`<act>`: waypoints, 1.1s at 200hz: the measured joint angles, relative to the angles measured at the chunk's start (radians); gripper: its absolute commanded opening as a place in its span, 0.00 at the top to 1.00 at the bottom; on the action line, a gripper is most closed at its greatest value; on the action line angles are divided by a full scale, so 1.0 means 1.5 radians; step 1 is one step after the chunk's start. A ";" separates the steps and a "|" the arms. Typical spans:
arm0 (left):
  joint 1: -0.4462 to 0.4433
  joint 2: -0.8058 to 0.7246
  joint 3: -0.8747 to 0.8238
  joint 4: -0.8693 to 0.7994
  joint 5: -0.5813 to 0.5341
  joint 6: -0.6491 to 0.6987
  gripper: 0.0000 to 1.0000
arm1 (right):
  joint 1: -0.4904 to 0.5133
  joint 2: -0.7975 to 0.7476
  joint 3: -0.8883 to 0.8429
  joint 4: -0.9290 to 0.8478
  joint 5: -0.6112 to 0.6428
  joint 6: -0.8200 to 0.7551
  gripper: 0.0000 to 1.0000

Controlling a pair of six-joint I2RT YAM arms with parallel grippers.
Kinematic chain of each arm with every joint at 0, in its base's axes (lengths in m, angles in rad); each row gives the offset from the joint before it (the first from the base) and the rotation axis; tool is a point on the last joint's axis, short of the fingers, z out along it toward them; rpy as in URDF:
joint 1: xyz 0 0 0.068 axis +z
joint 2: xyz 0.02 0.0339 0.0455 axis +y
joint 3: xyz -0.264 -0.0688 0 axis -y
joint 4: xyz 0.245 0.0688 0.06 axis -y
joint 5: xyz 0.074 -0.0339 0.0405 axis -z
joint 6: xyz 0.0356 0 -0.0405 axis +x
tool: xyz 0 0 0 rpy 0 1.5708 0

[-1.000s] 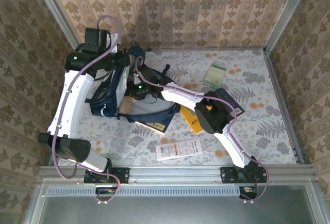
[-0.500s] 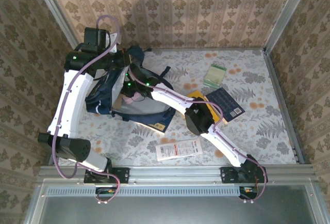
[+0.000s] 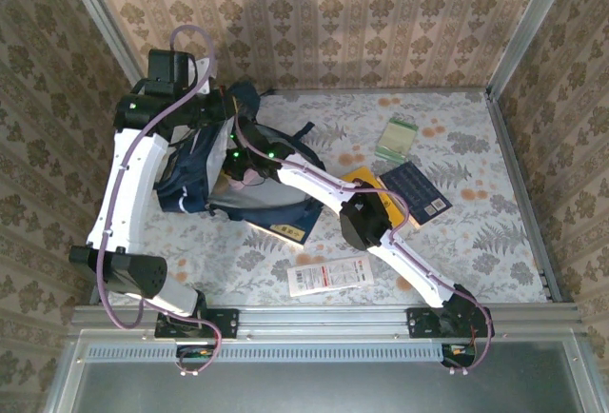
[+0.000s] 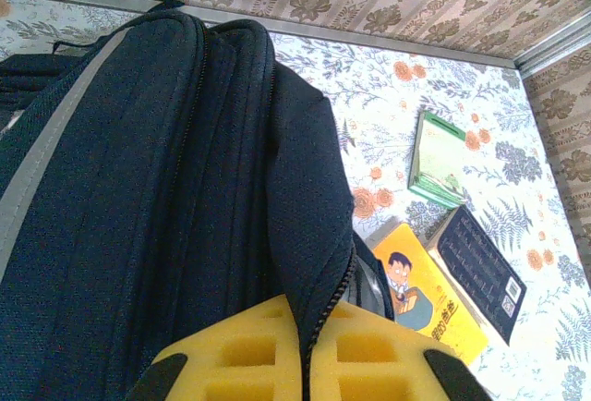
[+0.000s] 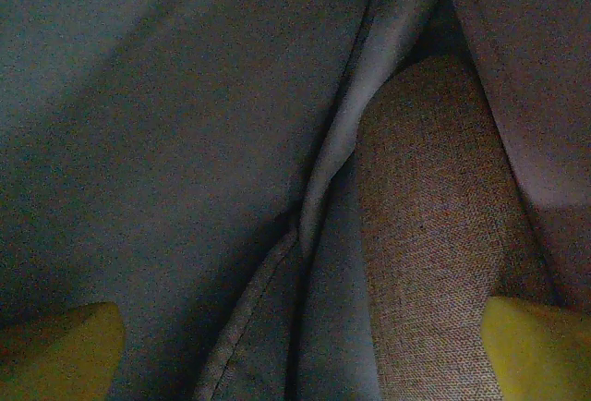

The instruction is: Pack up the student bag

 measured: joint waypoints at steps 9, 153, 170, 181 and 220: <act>0.002 0.000 0.000 0.000 0.000 0.000 1.00 | 0.000 0.000 0.002 -0.008 0.000 -0.015 0.00; 0.045 -0.036 -0.074 0.036 -0.007 -0.010 1.00 | -0.006 -0.405 -0.492 -0.018 0.247 -0.235 0.00; 0.045 -0.042 -0.092 0.045 -0.008 -0.011 1.00 | -0.013 -0.460 -0.568 -0.004 0.269 -0.255 0.00; 0.046 -0.048 -0.103 0.052 -0.007 -0.011 1.00 | -0.017 -0.499 -0.620 0.006 0.285 -0.268 0.00; 0.086 -0.050 -0.104 0.066 0.008 -0.027 1.00 | -0.032 -0.650 -0.788 0.041 0.330 -0.298 0.01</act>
